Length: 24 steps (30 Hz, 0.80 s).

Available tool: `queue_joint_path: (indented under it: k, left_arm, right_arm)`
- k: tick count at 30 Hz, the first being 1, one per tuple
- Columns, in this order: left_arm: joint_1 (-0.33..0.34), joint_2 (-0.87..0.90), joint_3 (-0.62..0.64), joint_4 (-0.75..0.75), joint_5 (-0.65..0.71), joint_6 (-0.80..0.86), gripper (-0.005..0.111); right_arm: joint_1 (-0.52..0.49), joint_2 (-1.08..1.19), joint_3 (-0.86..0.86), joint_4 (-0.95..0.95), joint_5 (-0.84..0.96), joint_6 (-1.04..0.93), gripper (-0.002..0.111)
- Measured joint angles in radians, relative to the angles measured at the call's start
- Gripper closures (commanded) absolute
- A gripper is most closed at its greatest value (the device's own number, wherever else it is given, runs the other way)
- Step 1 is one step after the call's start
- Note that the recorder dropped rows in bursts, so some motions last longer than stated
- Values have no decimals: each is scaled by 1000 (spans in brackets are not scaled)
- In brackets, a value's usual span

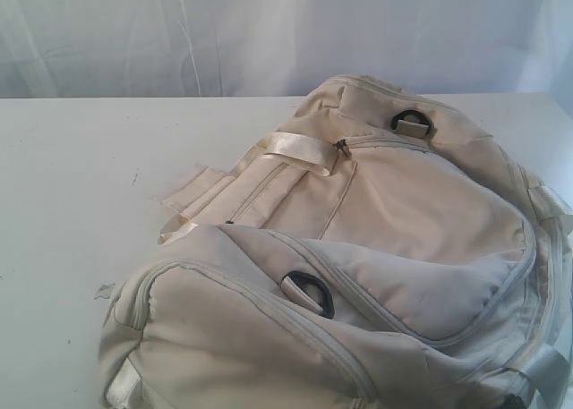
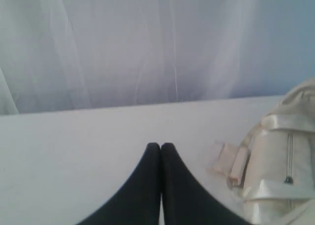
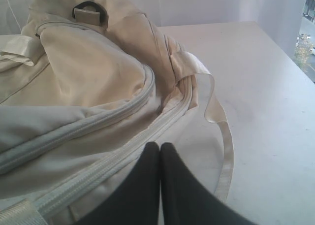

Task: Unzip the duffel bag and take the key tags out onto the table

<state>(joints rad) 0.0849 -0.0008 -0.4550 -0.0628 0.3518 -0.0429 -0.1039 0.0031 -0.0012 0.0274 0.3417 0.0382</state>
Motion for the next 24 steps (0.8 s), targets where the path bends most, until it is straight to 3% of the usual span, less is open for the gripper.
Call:
queue_joint_path:
  k: [7,24]
  left_arm:
    - [0,-2,-90,0,2,0,107]
    - [0,-2,-93,0,5,0,107]
  right_arm:
    - [0,0,0,0,0,0,108]
    - [0,0,0,0,0,0,108]
